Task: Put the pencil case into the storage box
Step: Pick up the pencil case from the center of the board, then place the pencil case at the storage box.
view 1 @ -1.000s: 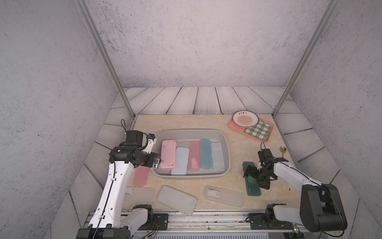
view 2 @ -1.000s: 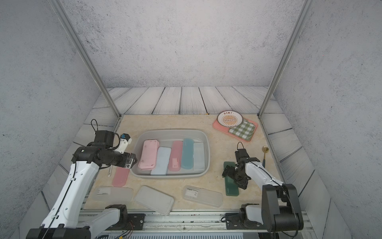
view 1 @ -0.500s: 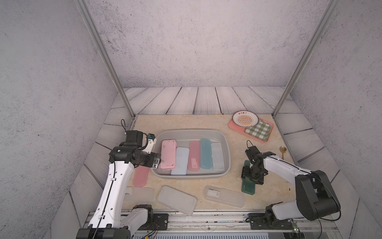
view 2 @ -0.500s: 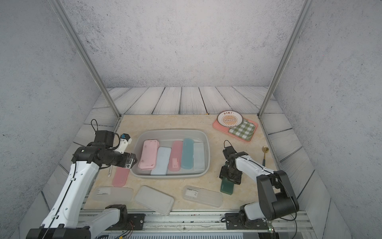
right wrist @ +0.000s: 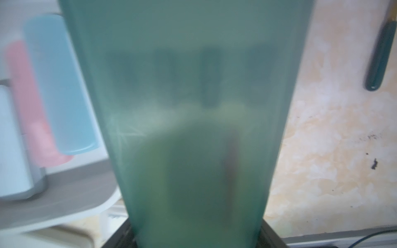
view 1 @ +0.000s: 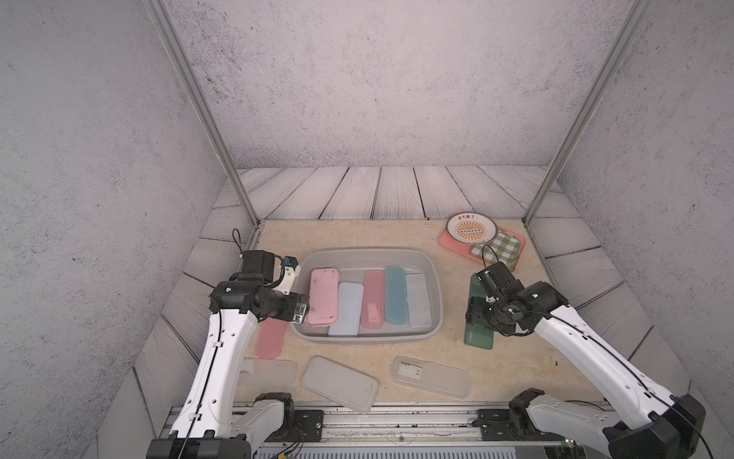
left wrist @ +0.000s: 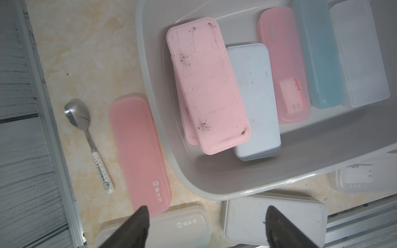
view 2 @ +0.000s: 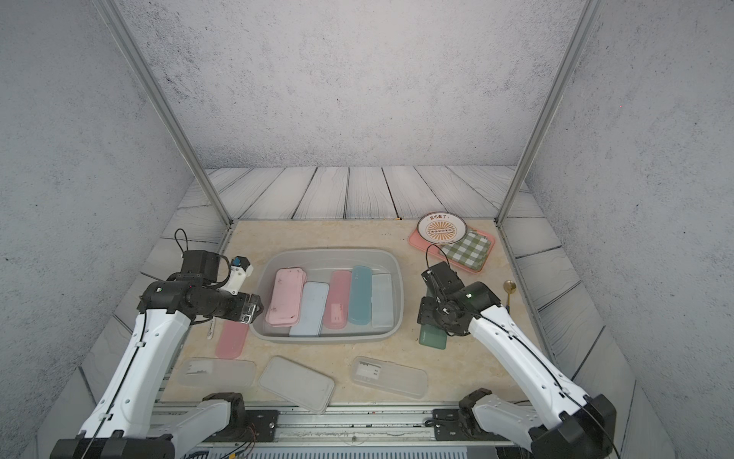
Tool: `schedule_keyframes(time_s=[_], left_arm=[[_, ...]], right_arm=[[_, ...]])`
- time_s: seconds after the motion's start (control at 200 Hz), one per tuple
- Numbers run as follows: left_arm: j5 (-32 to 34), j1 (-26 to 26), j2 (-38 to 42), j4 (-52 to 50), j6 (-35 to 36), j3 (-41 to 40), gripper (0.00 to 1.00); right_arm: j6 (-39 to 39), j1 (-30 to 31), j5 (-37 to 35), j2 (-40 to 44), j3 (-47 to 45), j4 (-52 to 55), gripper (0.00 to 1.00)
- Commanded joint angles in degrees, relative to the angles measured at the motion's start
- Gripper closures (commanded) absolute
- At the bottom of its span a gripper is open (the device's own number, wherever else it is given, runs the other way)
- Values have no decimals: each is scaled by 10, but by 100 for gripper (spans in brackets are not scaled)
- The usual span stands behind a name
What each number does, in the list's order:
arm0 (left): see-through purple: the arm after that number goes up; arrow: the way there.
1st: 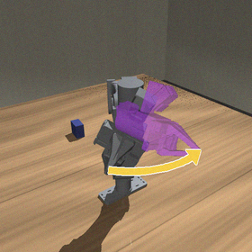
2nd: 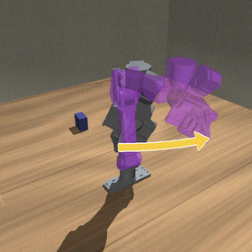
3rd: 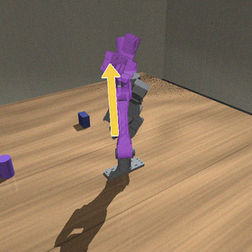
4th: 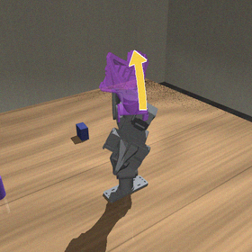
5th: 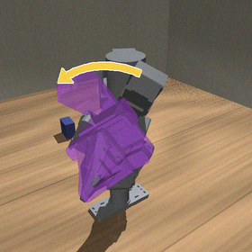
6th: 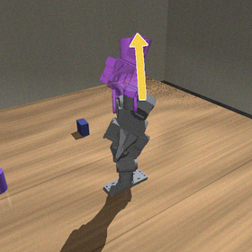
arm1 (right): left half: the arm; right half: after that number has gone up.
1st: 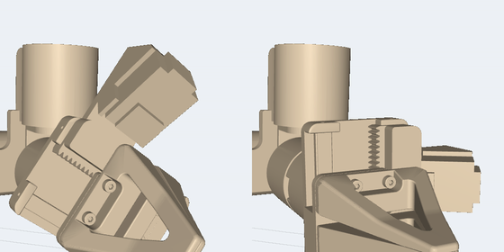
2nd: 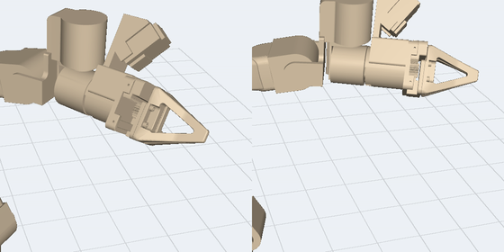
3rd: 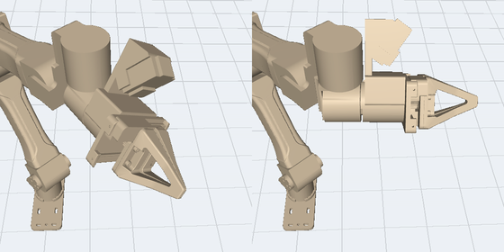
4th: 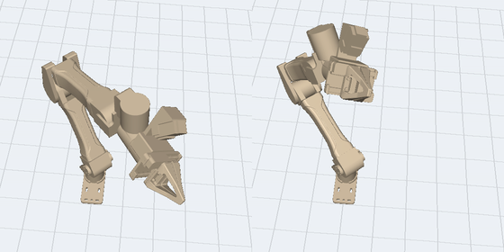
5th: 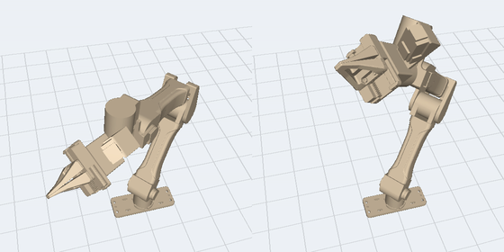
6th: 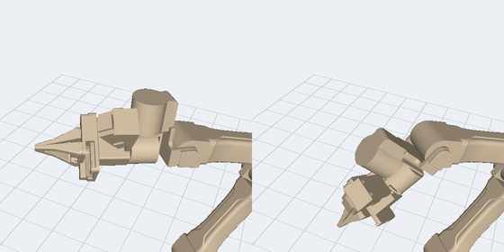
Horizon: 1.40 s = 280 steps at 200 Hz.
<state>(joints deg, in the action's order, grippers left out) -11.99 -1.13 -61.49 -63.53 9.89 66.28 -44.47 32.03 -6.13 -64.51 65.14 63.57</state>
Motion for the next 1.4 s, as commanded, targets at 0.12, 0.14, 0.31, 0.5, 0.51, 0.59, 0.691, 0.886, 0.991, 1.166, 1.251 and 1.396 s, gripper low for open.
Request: schedule_keyframes(time_s=[0.12, 0.14, 0.31, 0.5, 0.51, 0.59, 0.691, 0.886, 0.991, 1.166, 1.251, 1.396], left_arm=[[69, 6, 10, 8, -7, 14, 14], [72, 6, 10, 6, -7, 18, 15], [106, 6, 20, -9, -2, 32, 15], [156, 21, 23, -27, 8, 37, 14], [155, 23, 24, -28, 9, 37, 14], [150, 40, 25, -35, 15, 35, 14], [146, 54, 24, -38, 23, 28, 14], [138, 81, 11, -34, 32, 12, 14], [143, 96, 5, -29, 36, 4, 14], [143, 114, -5, -22, 46, -4, 13], [142, 117, -7, -18, 53, -11, 13], [151, 118, -9, 14, 55, -35, 13]], right_arm=[[-83, 145, 5, -206, 170, -69, 47], [-87, 153, 7, -229, 186, -83, 47], [-95, 190, 15, -427, 340, -127, 46], [-93, 206, 53, -587, 475, -133, 46], [-94, 207, 56, -594, 481, -134, 46], [-102, 214, 70, -638, 520, -139, 46], [-105, 224, 67, -681, 569, -131, 46], [-109, 228, 68, -728, 606, -120, 45], [-111, 229, 82, -740, 609, -127, 42], [-91, 234, 79, -747, 638, -107, 15], [-77, 234, 62, -727, 628, -101, 1], [-67, 234, 60, -689, 602, -115, 1]])
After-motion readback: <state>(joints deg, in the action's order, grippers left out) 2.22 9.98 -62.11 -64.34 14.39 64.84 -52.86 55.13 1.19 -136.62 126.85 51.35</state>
